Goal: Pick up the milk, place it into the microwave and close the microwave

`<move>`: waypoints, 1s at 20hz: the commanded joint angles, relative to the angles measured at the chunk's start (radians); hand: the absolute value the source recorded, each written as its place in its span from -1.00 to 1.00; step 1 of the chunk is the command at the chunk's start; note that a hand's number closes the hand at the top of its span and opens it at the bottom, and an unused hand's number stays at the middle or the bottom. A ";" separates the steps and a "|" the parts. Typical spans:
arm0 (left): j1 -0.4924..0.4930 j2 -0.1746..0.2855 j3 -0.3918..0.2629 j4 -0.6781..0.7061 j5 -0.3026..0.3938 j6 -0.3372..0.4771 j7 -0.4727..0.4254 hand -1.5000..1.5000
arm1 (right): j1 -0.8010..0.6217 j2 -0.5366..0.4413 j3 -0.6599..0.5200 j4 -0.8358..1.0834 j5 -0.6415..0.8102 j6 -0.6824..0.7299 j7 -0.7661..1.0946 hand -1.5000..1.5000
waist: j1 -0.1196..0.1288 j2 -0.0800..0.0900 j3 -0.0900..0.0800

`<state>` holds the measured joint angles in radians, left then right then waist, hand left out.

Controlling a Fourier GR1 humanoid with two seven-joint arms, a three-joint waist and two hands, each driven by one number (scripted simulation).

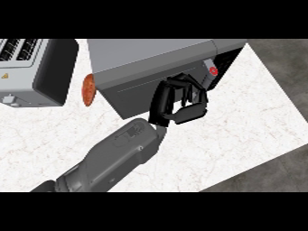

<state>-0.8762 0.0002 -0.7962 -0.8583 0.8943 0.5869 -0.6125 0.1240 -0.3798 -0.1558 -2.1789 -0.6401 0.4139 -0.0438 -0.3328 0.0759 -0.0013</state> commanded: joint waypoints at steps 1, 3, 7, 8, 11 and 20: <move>-0.064 0.000 0.037 0.089 0.033 -0.031 0.008 1.00 | -0.009 -0.011 -0.011 -0.003 -0.019 -0.004 0.011 -1.00 | -0.009 0.017 -0.001; -0.071 0.000 0.037 0.096 0.040 -0.028 0.003 1.00 | -0.011 -0.024 -0.018 -0.015 -0.036 -0.005 0.024 -1.00 | -0.013 0.012 -0.002; -0.070 0.000 0.021 0.099 0.054 -0.029 -0.014 1.00 | -0.019 -0.031 -0.025 -0.003 -0.055 -0.012 0.035 -1.00 | -0.012 0.016 0.000; -0.074 0.000 0.026 0.109 0.056 -0.025 -0.015 1.00 | -0.028 -0.041 -0.041 -0.001 -0.054 -0.014 0.036 -1.00 | -0.009 0.017 0.000; -0.080 0.000 0.021 0.105 0.070 -0.029 -0.026 1.00 | -0.034 -0.048 -0.039 0.000 -0.071 -0.009 0.043 -1.00 | -0.010 0.019 0.000; -0.086 0.000 -0.001 0.126 0.095 -0.038 -0.052 1.00 | -0.046 -0.083 -0.019 -0.014 -0.146 0.029 0.074 -1.00 | -0.010 0.020 0.001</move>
<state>-0.8939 -0.0001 -0.8280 -0.8279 0.9634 0.5776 -0.7022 0.0803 -0.4486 -0.1818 -2.1901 -0.7635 0.4303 0.0163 -0.3345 0.0790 0.0006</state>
